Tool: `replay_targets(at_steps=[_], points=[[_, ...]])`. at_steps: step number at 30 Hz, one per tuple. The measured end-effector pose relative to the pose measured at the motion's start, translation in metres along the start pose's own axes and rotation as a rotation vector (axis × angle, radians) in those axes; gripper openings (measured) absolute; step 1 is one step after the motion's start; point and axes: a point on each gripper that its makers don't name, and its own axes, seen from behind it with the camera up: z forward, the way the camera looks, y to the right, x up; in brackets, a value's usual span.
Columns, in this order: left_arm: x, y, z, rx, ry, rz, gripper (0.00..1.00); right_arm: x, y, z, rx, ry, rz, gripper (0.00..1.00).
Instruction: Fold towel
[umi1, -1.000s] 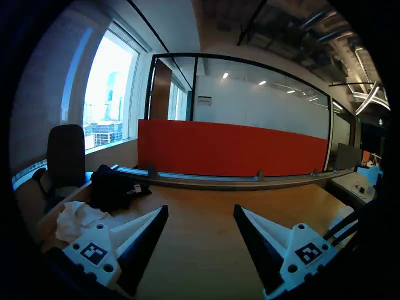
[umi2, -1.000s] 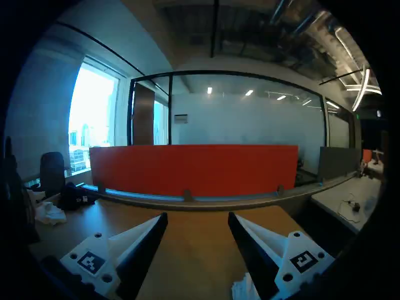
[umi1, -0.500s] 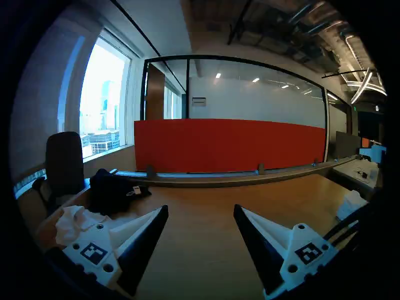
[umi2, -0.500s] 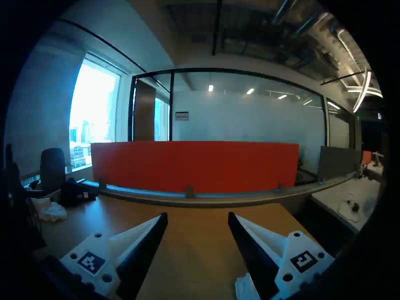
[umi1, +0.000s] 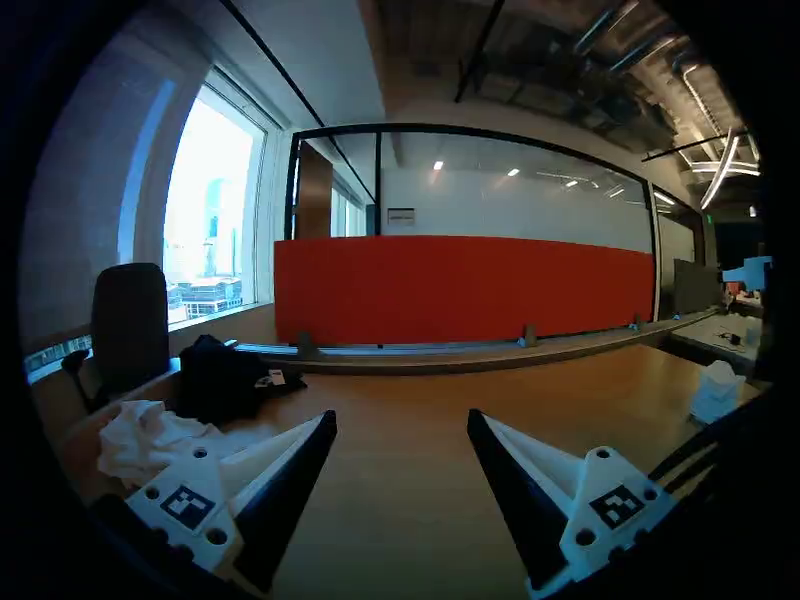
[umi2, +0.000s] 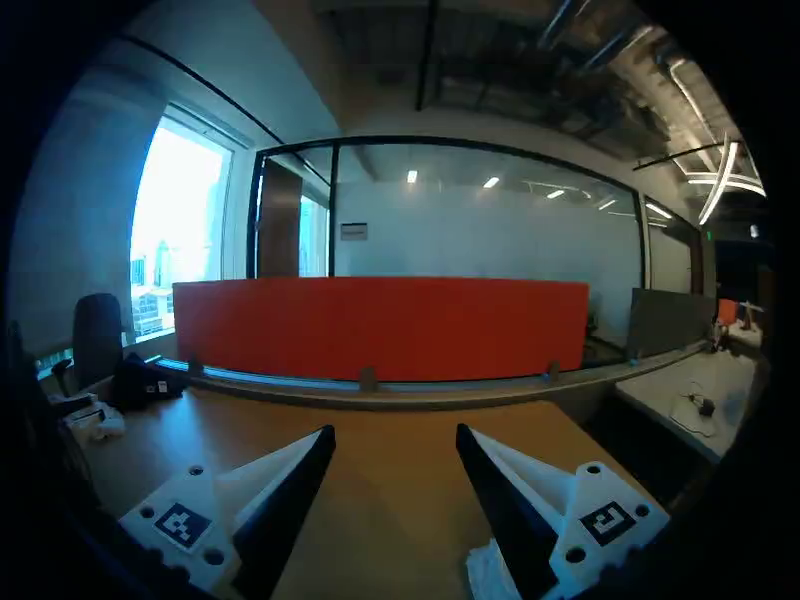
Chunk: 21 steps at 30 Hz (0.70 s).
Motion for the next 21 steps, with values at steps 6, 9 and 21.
replay_targets(at_steps=[6,9,21], points=[[-0.022,-0.011,-0.001,0.013,0.022,-0.016,0.97,-0.008,0.007,0.002,-0.024,0.022,0.006,0.93],[-0.03,-0.016,-0.002,0.018,0.032,-0.023,0.97,-0.013,0.008,0.002,-0.027,0.035,0.012,0.93],[-0.049,-0.031,-0.007,0.04,0.069,-0.035,0.97,-0.031,0.007,0.005,-0.025,0.059,0.014,0.93]])
